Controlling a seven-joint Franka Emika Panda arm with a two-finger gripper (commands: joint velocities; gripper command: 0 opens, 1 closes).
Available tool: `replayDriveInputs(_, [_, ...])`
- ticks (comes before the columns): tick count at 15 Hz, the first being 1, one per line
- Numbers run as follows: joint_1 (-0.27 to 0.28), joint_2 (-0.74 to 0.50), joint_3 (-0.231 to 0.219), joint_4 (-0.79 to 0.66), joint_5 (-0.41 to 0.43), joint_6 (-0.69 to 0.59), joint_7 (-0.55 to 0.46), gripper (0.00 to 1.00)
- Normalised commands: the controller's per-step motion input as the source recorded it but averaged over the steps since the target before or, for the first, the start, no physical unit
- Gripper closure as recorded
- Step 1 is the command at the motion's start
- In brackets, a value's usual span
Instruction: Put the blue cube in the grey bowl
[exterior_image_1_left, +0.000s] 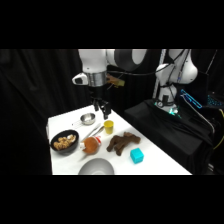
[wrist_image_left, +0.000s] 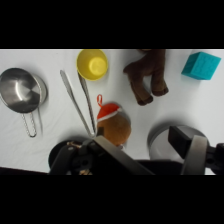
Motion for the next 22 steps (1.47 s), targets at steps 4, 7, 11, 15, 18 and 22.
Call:
replayDriveInputs(4, [0.014,-0.09,0.048,-0.10,0.036,0.01,0.11,0.00])
replayDriveInputs(7, [0.064,-0.28,0.076,-0.29,0.105,0.07,0.21,0.00])
replayDriveInputs(11, [0.084,-0.30,0.076,-0.32,0.121,0.12,0.22,0.00])
replayDriveInputs(15, [0.091,-0.18,0.082,-0.27,0.163,0.23,0.23,0.00])
replayDriveInputs(18, [0.076,-0.01,0.061,-0.20,0.166,0.32,0.23,0.00])
replayDriveInputs(22, [0.077,0.04,0.046,-0.18,0.066,0.38,0.25,0.00])
